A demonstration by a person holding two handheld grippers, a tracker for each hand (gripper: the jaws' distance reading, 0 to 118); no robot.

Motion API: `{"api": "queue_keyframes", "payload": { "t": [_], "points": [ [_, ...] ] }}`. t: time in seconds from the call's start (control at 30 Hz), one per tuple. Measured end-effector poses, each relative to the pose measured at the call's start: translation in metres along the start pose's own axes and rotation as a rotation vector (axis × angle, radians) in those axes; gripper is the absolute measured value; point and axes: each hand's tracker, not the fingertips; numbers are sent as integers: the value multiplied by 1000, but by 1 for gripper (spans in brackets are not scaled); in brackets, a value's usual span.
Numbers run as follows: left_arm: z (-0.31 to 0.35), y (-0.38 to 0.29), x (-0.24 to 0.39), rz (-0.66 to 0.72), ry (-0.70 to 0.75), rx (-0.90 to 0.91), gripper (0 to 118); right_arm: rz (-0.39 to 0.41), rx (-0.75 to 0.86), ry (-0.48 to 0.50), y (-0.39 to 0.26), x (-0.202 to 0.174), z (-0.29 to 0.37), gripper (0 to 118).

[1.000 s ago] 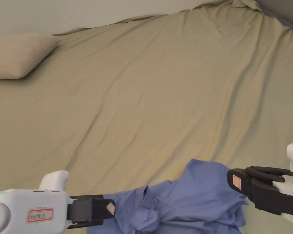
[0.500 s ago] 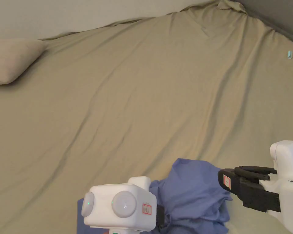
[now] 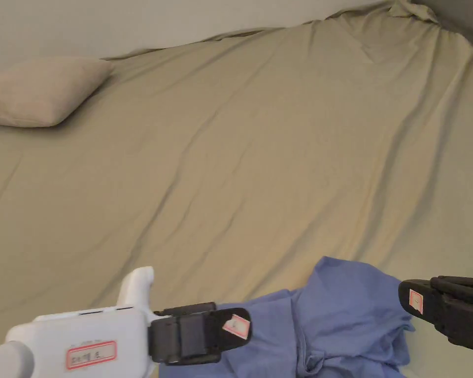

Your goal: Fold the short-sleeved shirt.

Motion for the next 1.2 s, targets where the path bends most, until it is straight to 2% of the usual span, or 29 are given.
{"api": "queue_keyframes", "payload": {
  "t": [0.07, 0.17, 0.37, 0.4, 0.43, 0.47, 0.5, 0.53, 0.57, 0.6, 0.67, 0.8, 1.0, 1.07, 1.2],
  "points": [
    [34, -11, -50, 103, -28, 46, 118, -4, -19, 17, -1, -8, -9, 2],
    [43, -27, -110, 287, -72, 48, 118, 0, -47, 36, -4, -16, -23, 2],
    [-20, -42, -171, 413, -107, -58, 118, 14, -76, 80, -5, -39, -39, 2],
    [-33, -43, -175, 422, -150, -63, 118, 17, -79, 83, -5, -41, -40, 2],
    [-44, -43, -172, 433, -291, -28, 118, 22, -82, 85, -4, -43, -41, 2],
    [-57, -43, -169, 464, -337, -10, 118, 26, -85, 86, -3, -44, -42, 2],
    [-67, -43, -166, 489, -320, 8, 118, 26, -86, 87, -3, -45, -43, 2],
    [-75, -41, -164, 480, -330, 3, 112, 25, -88, 88, -2, -44, -44, 2],
    [-81, -42, -164, 488, -371, -25, 75, 27, -91, 90, -1, -44, -45, 2],
    [-84, -46, -159, 520, -359, -43, 13, 29, -94, 88, 0, -44, -45, 2],
    [-91, -49, -169, 568, -350, -63, 13, 31, -101, 82, 0, -42, -47, 2],
    [-65, -45, -163, 492, -252, -53, 13, 38, -111, 74, 1, -41, -47, 2],
    [25, -37, -158, 437, -16, -14, 13, 43, -107, 94, 5, -39, -49, 2],
    [52, -26, -150, 431, 187, -2, 13, 45, -103, 104, 7, -37, -51, 2],
    [79, -10, -102, 324, 522, 15, 13, 55, -93, 118, 9, -31, -49, 2]
  ]
}}
